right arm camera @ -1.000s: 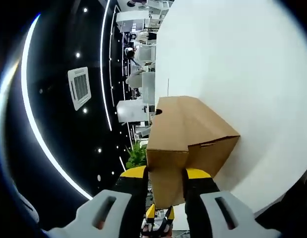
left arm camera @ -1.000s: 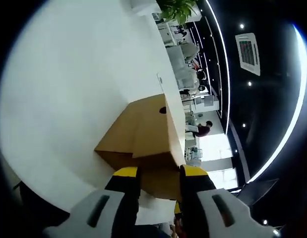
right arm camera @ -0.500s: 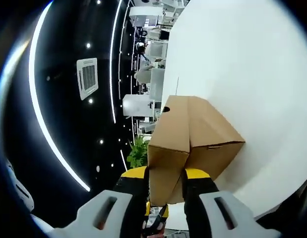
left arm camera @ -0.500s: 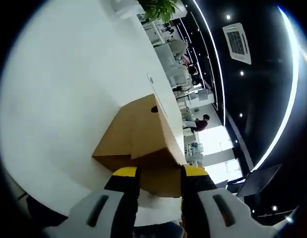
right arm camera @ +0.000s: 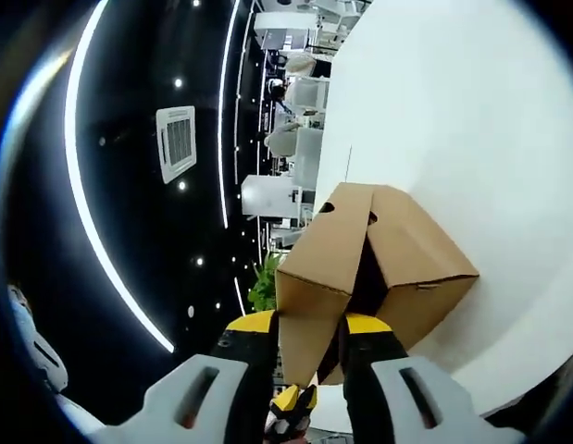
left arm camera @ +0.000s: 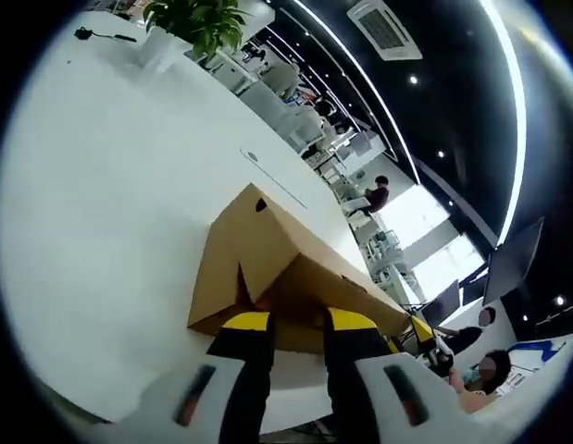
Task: Operate the shoe box by opening the lid, removing the specified soft item, and placing it in the target area until the item is outside and the box remains undamaged.
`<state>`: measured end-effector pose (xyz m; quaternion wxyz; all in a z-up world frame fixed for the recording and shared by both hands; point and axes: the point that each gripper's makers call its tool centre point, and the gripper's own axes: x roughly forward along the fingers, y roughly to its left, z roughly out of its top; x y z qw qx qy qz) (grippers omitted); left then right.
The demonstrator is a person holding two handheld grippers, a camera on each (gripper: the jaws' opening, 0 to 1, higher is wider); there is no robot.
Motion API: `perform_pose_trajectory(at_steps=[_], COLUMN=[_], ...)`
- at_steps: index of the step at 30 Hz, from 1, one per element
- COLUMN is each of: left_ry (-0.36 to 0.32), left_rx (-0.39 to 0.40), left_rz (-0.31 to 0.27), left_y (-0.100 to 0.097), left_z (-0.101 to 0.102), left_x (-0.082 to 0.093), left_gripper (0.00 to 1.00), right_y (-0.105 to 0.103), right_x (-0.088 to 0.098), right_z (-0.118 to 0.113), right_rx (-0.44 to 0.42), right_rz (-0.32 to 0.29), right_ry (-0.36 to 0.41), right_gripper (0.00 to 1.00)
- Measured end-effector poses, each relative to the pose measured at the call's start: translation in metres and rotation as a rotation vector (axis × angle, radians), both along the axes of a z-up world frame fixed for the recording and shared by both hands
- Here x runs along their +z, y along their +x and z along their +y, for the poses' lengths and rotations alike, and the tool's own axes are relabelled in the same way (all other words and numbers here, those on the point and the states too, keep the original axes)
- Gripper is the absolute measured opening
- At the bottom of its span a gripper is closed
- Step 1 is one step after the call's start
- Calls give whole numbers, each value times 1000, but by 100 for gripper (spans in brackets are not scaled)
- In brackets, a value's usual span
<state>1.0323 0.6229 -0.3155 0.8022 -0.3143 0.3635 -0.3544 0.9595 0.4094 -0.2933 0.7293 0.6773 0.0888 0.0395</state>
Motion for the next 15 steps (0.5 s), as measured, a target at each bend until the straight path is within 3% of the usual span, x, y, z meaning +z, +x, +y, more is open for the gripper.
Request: perform_pose_trajectory(at_steps=[10,11,12,15], left_ry=[76,90,108,139], left_rx=[-49,-62,-69,-77], left_rz=[-147,-188,-189,-209], left_y=[4,5,3,5], left_z=[5,6,8,13], left_x=[8,11,9,4], left_gripper=[27,29,28,28], right_y=[6,10,11,16], right_x=[6,19,23,27], right_z=[-9,-12,-12,-13], right_rx=[-24,-50,-49,-47], right_rz=[-30,-90,-108,-119], right_ry=[40,67,75,56], right_gripper=[23,21,18,17])
